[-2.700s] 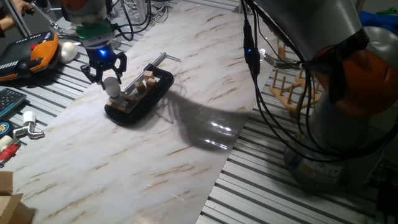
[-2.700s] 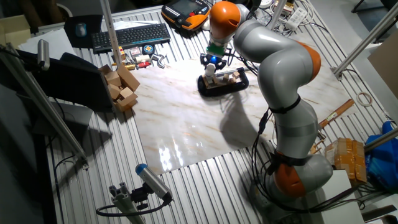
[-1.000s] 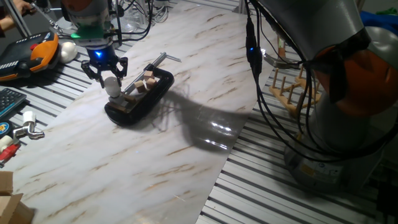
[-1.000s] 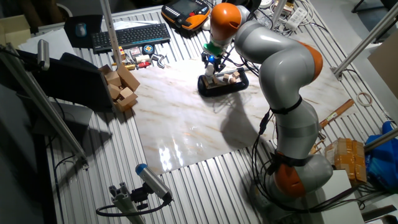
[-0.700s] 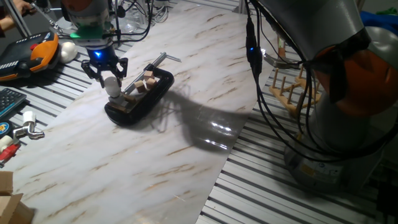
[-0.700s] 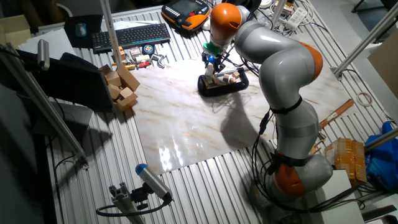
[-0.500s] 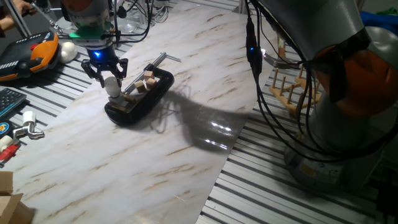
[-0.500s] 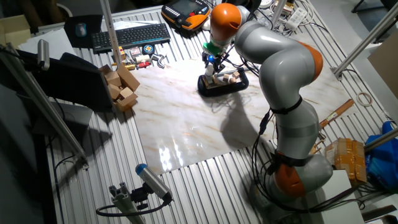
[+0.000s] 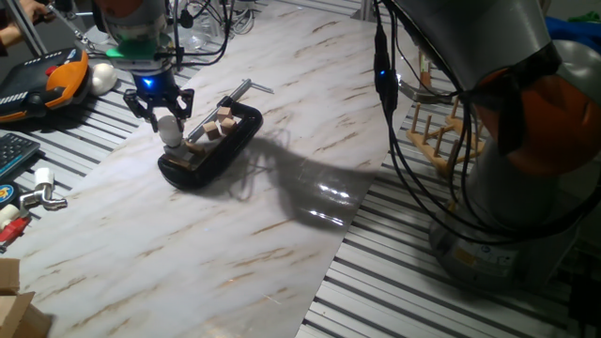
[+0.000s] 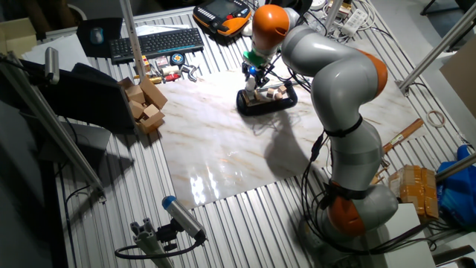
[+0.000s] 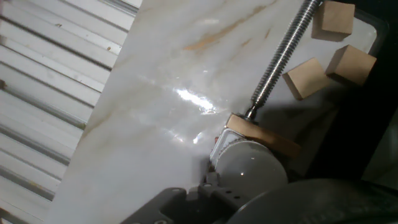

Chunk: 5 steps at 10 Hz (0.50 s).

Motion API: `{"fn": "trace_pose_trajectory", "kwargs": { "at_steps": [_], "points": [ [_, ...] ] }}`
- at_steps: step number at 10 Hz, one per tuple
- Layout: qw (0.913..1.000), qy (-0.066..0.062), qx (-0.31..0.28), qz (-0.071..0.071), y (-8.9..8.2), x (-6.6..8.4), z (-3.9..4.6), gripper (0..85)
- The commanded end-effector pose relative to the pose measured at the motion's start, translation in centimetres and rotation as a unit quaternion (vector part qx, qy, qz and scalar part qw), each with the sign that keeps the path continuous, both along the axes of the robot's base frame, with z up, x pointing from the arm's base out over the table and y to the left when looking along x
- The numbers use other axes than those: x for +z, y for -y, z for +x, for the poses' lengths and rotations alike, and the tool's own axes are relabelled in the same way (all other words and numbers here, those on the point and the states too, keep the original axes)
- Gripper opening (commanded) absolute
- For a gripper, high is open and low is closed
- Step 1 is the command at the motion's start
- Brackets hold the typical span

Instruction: Install the light bulb by rotating it

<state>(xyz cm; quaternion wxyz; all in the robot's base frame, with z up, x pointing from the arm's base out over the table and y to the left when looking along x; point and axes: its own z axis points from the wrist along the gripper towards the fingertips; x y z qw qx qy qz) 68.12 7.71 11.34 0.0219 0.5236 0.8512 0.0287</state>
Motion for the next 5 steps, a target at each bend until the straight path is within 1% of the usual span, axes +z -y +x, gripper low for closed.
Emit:
{"fn": "trace_pose_trajectory", "kwargs": {
  "at_steps": [1,2,3,5],
  "points": [
    [1.0,0.005,-0.003,0.0,-0.03,0.03,0.04,68.0],
    [1.0,0.008,-0.001,-0.001,-0.01,0.01,0.03,68.0],
    [0.9999,0.009,0.011,-0.005,0.02,0.07,-0.02,68.0],
    [0.9985,0.014,0.052,-0.01,0.03,0.15,-0.04,68.0]
  ]
}}
